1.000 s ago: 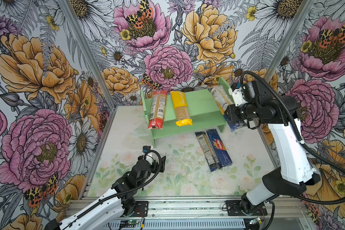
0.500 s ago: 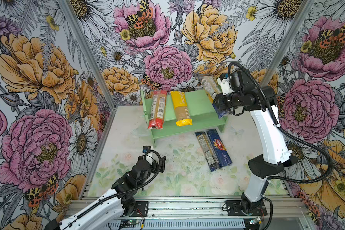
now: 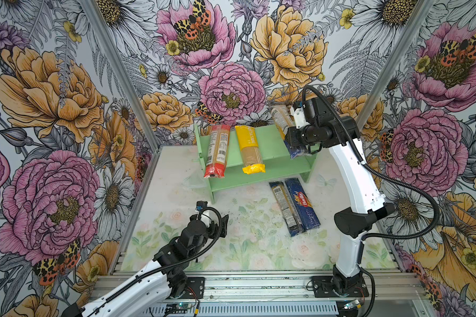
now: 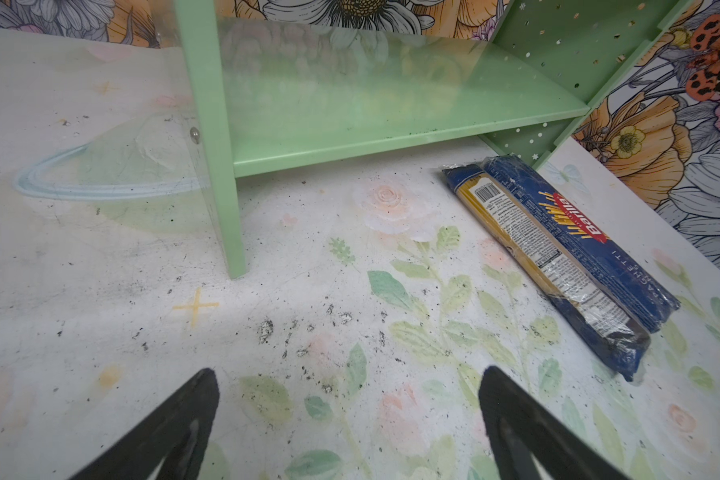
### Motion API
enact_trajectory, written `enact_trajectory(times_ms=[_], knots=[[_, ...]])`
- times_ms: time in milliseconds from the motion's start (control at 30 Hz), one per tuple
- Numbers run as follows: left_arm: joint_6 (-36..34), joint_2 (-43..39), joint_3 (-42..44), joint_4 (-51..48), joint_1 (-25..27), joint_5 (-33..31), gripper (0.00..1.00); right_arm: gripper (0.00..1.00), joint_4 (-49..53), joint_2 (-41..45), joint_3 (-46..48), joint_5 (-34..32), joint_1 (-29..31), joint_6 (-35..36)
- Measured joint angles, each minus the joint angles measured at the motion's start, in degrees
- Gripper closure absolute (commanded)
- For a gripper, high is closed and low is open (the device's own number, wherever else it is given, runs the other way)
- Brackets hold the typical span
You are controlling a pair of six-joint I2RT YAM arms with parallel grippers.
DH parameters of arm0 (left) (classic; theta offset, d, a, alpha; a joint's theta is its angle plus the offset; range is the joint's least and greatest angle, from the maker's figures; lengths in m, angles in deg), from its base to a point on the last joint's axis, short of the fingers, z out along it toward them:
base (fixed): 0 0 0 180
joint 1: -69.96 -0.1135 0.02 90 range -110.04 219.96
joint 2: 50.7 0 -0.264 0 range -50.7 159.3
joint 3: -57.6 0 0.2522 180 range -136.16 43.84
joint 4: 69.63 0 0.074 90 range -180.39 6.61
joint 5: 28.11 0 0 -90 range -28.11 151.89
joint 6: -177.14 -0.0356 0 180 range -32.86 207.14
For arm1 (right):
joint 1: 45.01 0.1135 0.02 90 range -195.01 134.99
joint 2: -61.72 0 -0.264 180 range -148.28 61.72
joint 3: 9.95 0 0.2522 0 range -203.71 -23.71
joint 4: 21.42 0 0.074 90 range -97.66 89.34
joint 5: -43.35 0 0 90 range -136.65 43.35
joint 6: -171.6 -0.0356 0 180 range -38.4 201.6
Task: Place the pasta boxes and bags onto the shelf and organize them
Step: 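Lower the white-labelled pack onto the shelf beside the yellow pack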
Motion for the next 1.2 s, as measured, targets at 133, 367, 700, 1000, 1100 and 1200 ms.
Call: enact_trajectory(times_ms=[133, 367, 700, 1000, 1100, 1200], knots=[[0.00, -0.11, 0.11, 0.00, 0.00, 0.00, 0.01, 1.00, -0.07, -1.88, 0.00, -0.92, 0.00, 0.02], [0.00, -0.13, 0.15, 0.00, 0.00, 0.15, 0.01, 1.00, -1.29, -4.20, 0.00, -2.73, 0.00, 0.13], [0.00, -0.48, 0.15, 0.00, 0.00, 0.15, 0.01, 1.00, -2.80, -5.99, -0.02, -4.39, -0.63, 1.55], [0.00, -1.33, 0.20, 0.00, -0.11, 0.15, 0.01, 0.99, -3.87, -8.61, -0.02, -4.68, -0.87, 2.01], [0.00, -1.66, 0.48, 0.00, -0.11, 0.15, 0.01, 0.91, -3.82, -8.61, 0.00, -4.76, -1.03, 1.99], [0.00, -1.99, 0.68, 0.00, -0.11, 0.15, 0.01, 0.80, -3.87, -8.63, 0.11, -4.79, -1.20, 1.97]])
